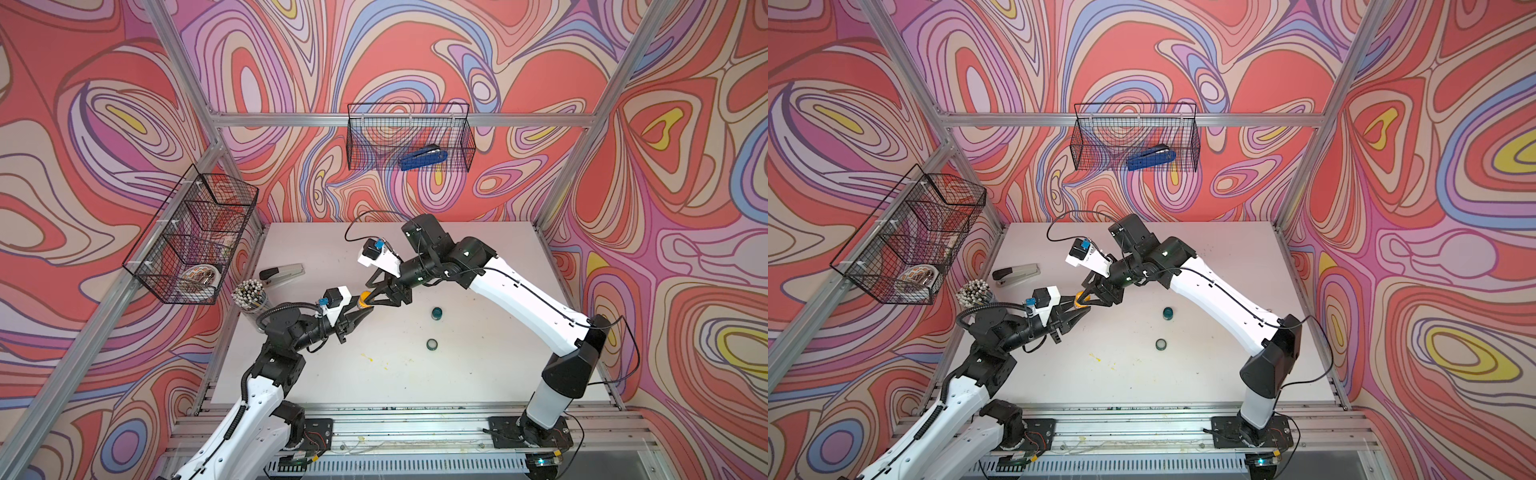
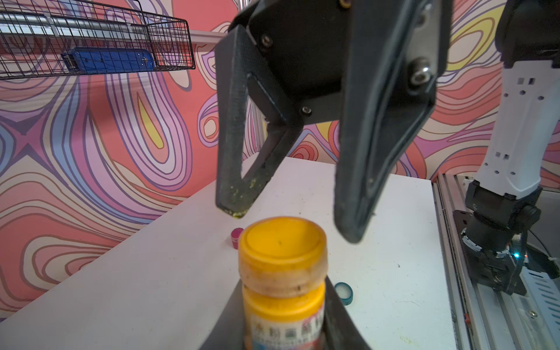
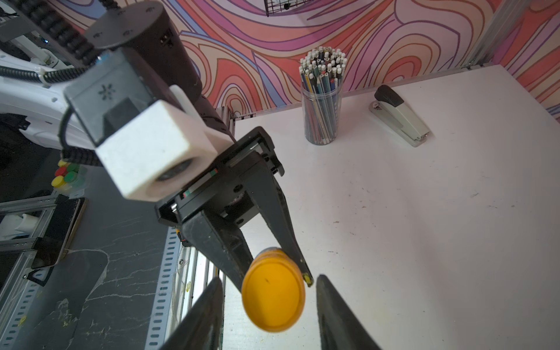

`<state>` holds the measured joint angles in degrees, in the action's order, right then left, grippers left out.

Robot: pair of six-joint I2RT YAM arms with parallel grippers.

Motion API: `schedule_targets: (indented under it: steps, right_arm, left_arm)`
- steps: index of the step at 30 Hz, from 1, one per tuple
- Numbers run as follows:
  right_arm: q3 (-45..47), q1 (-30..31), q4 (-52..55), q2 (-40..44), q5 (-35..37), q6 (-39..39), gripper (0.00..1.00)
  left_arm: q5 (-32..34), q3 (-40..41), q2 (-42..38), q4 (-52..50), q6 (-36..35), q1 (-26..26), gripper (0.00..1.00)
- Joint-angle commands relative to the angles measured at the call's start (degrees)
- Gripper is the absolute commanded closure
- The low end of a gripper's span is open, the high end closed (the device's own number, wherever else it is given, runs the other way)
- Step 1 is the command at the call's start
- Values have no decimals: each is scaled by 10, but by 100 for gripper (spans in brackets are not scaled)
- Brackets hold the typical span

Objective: Close the paint jar lid
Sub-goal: Screw the lid onto the paint jar.

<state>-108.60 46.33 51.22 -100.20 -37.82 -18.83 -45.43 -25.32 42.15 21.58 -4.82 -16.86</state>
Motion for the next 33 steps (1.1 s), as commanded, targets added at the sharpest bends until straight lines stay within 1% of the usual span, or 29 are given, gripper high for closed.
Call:
schedule_targets:
  steps: [1, 15, 25, 29, 33]
  right_arm:
    - [10, 3, -19, -3, 30, 12, 48]
    - [8, 7, -5, -8, 10, 8, 49]
    - [10, 12, -2, -9, 25, 10, 55]
    - [14, 12, -7, -9, 27, 15, 60]
    - [15, 12, -5, -10, 24, 16, 60]
  left_arm:
    - [-5, -18, 1, 3, -1, 3, 75]
    - [-1, -18, 1, 3, -3, 3, 75]
    - [0, -18, 1, 3, -1, 3, 75]
    - [1, -18, 1, 4, -2, 3, 75]
    - [4, -18, 0, 5, -3, 3, 75]
